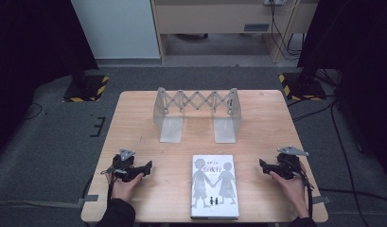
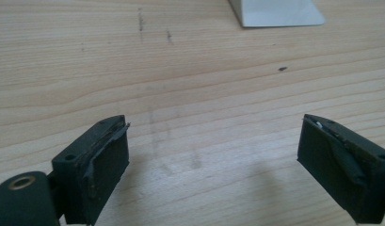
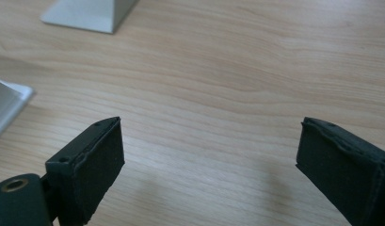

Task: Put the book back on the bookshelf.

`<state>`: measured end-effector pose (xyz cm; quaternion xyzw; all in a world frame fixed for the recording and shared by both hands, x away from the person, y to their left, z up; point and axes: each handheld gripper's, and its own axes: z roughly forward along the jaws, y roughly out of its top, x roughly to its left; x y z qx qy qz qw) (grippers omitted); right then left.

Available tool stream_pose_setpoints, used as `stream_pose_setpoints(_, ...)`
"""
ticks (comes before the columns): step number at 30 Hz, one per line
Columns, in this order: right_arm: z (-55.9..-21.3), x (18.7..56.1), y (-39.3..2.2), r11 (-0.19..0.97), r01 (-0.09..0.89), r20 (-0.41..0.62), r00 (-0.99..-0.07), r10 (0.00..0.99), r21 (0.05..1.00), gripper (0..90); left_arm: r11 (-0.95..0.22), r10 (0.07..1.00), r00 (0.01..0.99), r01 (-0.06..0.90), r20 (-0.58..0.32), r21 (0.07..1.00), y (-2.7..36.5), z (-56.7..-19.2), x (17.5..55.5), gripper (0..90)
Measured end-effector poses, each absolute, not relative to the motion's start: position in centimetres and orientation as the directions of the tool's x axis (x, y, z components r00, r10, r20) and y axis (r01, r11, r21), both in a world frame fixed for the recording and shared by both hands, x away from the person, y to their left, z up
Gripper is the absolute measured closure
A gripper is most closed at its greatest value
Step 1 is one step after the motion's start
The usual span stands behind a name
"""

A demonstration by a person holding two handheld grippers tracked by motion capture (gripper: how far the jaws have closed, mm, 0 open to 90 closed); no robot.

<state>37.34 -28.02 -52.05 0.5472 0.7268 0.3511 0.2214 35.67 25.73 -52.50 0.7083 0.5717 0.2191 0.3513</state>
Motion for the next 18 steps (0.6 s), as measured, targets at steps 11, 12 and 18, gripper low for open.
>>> stream_pose_setpoints(11, -51.1, 36.5, -27.0, 0.136, 0.629, 0.102, -0.327, 0.94, 0.766, 8.9, -0.147, 0.941, 0.33, 0.612, -0.082, 0.777, 23.7, -51.4, 34.7, 11.2)
stream_pose_setpoints(12, -50.9, 36.4, -26.9, 0.132, 0.624, 0.106, -0.329, 0.938, 0.77, 9.1, -0.15, 0.938, 0.336, 0.61, -0.083, 0.778, 23.5, -51.4, 34.6, 11.7)
stream_pose_setpoints(18, -50.4, 35.6, -26.3, 0.132, 0.609, 0.121, -0.356, 0.927, 0.782, 9.9, -0.157, 0.928, 0.364, 0.585, -0.084, 0.796, 22.4, -50.8, 34.2, 11.8)
